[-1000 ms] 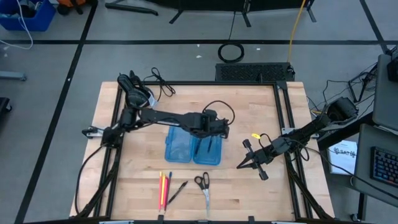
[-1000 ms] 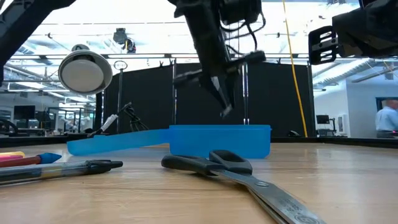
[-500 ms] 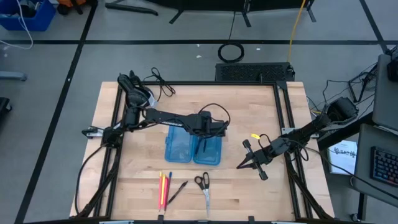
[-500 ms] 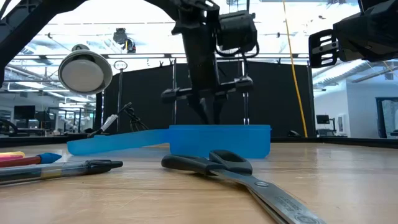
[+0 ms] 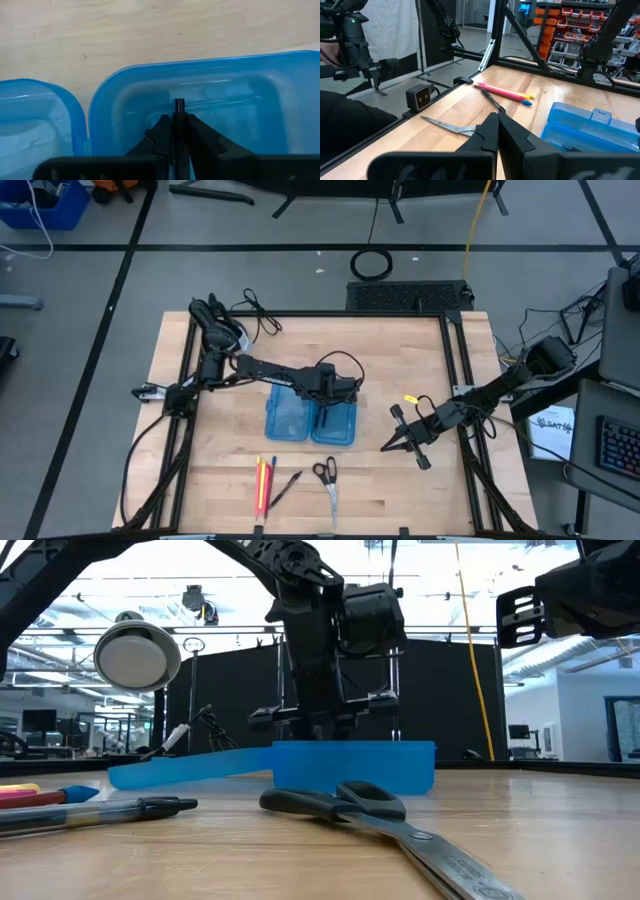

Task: Pick & place school supplies into a supply box
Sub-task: Put the black pen into the supply box, then put the transparent black pen into the supply box

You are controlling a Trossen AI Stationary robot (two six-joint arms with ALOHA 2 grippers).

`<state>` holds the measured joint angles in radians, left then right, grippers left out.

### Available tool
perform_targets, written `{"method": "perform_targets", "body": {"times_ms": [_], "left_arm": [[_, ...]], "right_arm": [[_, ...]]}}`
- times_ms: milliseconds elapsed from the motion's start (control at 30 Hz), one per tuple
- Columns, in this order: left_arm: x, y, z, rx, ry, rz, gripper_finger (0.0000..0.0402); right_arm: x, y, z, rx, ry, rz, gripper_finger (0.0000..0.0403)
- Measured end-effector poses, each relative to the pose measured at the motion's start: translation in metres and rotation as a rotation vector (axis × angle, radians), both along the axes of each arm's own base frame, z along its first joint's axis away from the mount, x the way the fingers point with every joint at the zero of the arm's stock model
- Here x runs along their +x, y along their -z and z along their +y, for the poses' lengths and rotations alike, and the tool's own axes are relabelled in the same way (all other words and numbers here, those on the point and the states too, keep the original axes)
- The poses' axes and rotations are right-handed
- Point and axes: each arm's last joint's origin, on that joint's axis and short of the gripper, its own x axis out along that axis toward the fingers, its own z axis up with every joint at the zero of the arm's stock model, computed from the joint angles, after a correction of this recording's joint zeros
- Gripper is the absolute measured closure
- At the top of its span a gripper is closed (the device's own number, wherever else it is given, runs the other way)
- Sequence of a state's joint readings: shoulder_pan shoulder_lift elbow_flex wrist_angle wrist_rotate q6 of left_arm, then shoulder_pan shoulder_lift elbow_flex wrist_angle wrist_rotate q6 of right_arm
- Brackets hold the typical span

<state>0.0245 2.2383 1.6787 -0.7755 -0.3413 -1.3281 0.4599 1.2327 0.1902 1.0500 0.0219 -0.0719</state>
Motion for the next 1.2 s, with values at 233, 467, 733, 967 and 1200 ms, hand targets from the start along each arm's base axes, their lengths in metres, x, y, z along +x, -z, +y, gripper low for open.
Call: {"method": "perform_targets", "body": {"times_ms": [233, 467, 733, 967, 1200], "left_arm": [[0.005, -0.001, 0.001, 0.020, 0.089, -0.028, 0.0343], [0.008, -0.002, 0.000, 0.011, 0.113, -0.051, 0.0253], [0.006, -0.023, -0.001, -0.021, 0.232, -0.014, 0.0194], [-0.032, -0.125, -0.039, -0.002, 0.448, 0.029, 0.0209], [-0.134, -0.219, -0.123, 0.296, 0.469, -0.074, 0.0261]], "right_arm": [[0.000, 0.000, 0.000, 0.005, 0.000, 0.007, 0.0403], [0.000, 0.001, 0.000, 0.004, -0.004, 0.009, 0.0403], [0.000, 0.001, 0.001, 0.005, -0.027, 0.011, 0.0403], [-0.001, 0.004, 0.001, -0.011, -0.027, 0.038, 0.0403], [-0.001, 0.005, 0.001, -0.022, -0.028, 0.052, 0.0403]]}}
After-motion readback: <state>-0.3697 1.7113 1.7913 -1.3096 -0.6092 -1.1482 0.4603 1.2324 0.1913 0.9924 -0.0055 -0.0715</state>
